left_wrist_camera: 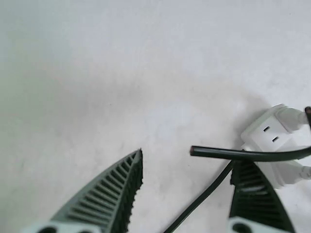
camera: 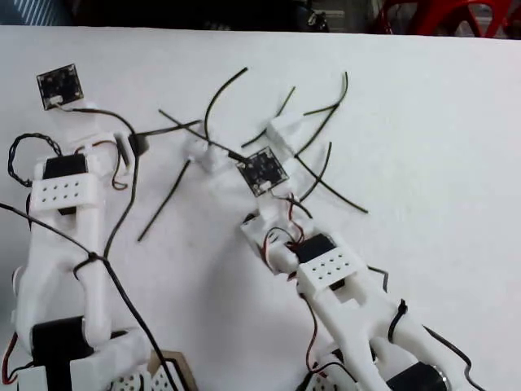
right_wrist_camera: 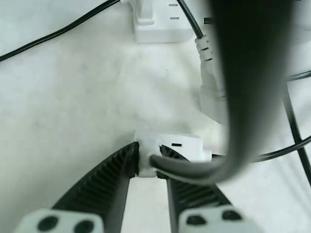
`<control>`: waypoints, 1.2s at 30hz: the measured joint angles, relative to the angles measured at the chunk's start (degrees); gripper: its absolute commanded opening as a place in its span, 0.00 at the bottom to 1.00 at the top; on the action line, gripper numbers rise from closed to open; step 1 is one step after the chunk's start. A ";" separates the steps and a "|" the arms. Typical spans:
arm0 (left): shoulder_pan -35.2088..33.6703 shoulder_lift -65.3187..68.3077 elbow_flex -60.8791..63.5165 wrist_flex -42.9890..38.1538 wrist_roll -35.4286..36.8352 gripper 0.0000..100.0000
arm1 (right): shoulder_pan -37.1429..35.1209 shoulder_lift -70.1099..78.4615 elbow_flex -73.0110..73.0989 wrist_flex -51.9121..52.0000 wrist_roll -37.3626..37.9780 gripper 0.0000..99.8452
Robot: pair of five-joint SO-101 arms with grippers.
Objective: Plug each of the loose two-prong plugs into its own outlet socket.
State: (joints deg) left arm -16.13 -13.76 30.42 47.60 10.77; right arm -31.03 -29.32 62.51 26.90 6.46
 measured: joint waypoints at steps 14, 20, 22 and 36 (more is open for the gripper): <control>0.00 0.00 0.00 0.00 0.00 0.29 | -0.79 0.26 0.00 -0.26 0.00 0.02; 0.00 0.00 0.00 0.00 0.00 0.29 | -1.23 0.35 0.00 -0.26 0.00 0.02; 0.00 0.00 0.00 0.00 0.00 0.29 | -1.23 0.35 0.00 -0.26 0.00 0.02; 0.00 0.00 0.00 0.00 0.00 0.29 | 0.44 7.12 -3.16 -2.29 0.00 0.02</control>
State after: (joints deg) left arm -16.13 -13.76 30.42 47.60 10.77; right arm -30.59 -22.20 59.34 24.62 6.46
